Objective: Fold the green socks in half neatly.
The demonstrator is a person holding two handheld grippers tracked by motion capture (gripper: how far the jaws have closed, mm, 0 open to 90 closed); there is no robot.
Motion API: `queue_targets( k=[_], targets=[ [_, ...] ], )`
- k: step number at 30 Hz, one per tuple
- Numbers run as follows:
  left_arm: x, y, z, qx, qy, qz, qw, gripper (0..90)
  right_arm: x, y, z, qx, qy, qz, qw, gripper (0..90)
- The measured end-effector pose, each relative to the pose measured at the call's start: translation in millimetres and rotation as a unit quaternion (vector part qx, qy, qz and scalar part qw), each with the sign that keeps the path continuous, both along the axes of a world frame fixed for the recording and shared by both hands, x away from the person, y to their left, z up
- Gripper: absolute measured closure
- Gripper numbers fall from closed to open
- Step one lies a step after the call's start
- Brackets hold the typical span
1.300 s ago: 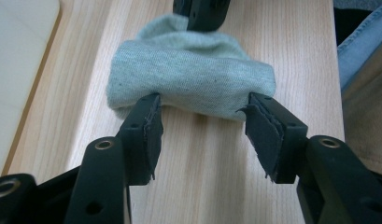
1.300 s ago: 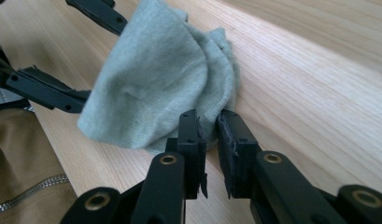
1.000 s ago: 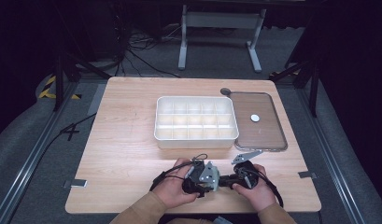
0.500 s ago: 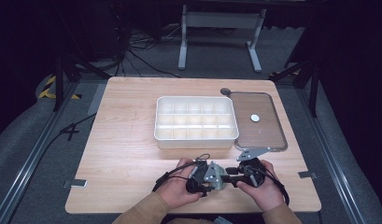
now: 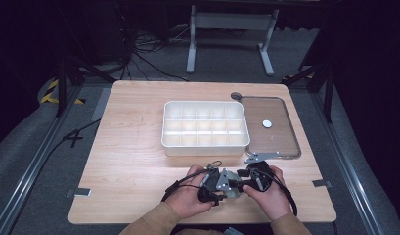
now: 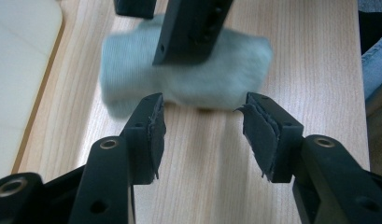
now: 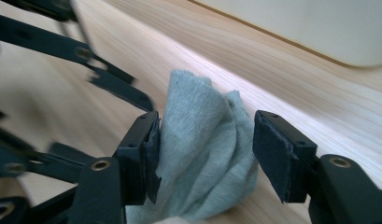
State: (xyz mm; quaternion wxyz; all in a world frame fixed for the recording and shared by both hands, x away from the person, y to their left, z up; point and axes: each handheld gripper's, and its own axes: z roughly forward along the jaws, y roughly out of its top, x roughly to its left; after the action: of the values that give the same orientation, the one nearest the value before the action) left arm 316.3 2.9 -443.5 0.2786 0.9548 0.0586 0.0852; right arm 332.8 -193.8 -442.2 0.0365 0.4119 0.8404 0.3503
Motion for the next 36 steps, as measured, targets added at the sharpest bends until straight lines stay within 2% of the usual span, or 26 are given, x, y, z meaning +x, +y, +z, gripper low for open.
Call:
queue_targets(
  k=[2, 5, 9, 10, 11, 13, 14, 17, 19, 21, 23, 24, 26, 29, 32, 36],
  targets=[
    [-0.3, 1.0, 0.7, 0.000, 0.000, -0.001, 1.0000, 48.7, 1.9, -3.6, -3.3, -0.026, 0.002, -0.004, 0.9997, 43.1],
    [0.2, 2.4, 1.3, 0.000, -0.009, 0.000, 1.0000, 48.2, 2.7, -5.1, -4.5, -0.033, 0.002, -0.007, 0.9994, 43.1],
    [-0.3, 5.3, 1.1, -0.002, -0.008, 0.007, 0.9999, 47.9, 6.7, -11.5, -10.3, -0.051, 0.019, -0.024, 0.9982, 38.8],
    [0.0, 6.9, 1.1, -0.001, -0.007, 0.010, 0.9999, 47.6, 8.6, -14.8, -13.7, -0.044, 0.026, -0.033, 0.9982, 34.4],
    [0.0, 6.9, 1.1, -0.001, -0.007, 0.010, 0.9999, 47.5, 8.6, -14.8, -13.7, -0.044, 0.026, -0.033, 0.9982, 34.4],
    [0.5, 8.7, 0.9, 0.001, -0.006, 0.013, 0.9999, 47.3, 10.0, -17.2, -17.6, -0.032, 0.042, -0.041, 0.9978, 33.4],
    [0.7, 9.4, 0.7, 0.001, -0.007, 0.014, 0.9999, 47.3, 10.1, -16.9, -17.8, -0.032, 0.040, -0.038, 0.9980, 33.3],
    [0.9, 11.2, 0.1, 0.003, -0.007, 0.018, 0.9998, 47.0, 9.9, -12.3, -17.2, -0.047, 0.035, -0.025, 0.9980, 35.4],
    [1.1, 12.9, -0.4, 0.002, -0.005, 0.021, 0.9998, 46.8, 8.4, -6.2, -15.7, -0.051, 0.040, -0.009, 0.9979, 45.4],
    [1.2, 15.5, 0.4, 0.001, -0.005, 0.024, 0.9997, 46.6, 8.2, -2.2, -14.4, -0.059, 0.044, -0.006, 0.9973, 50.6],
    [1.6, 18.6, 2.1, 0.003, -0.007, 0.023, 0.9997, 46.2, 9.9, -2.6, -13.6, -0.050, 0.061, -0.003, 0.9969, 59.0],
    [1.6, 18.6, 2.1, 0.003, -0.007, 0.023, 0.9997, 46.0, 9.9, -2.6, -13.6, -0.050, 0.061, -0.003, 0.9969, 59.0],
    [1.2, 23.9, 3.9, 0.002, -0.006, 0.030, 0.9995, 45.7, 10.9, -4.1, -13.7, -0.039, 0.071, -0.001, 0.9967, 64.4],
    [2.9, 34.6, 7.2, -0.001, -0.005, 0.038, 0.9993, 45.1, 11.1, -6.2, -13.8, -0.028, 0.075, -0.002, 0.9968, 67.7],
    [5.2, 47.1, 10.3, -0.009, 0.002, 0.054, 0.9985, 44.6, 13.2, -12.9, -14.8, -0.002, 0.086, -0.006, 0.9963, 69.7],
    [6.2, 69.5, 13.8, -0.013, 0.002, 0.069, 0.9975, 44.3, 13.0, -20.1, -10.4, 0.014, 0.071, -0.010, 0.9973, 70.2]
  ],
)
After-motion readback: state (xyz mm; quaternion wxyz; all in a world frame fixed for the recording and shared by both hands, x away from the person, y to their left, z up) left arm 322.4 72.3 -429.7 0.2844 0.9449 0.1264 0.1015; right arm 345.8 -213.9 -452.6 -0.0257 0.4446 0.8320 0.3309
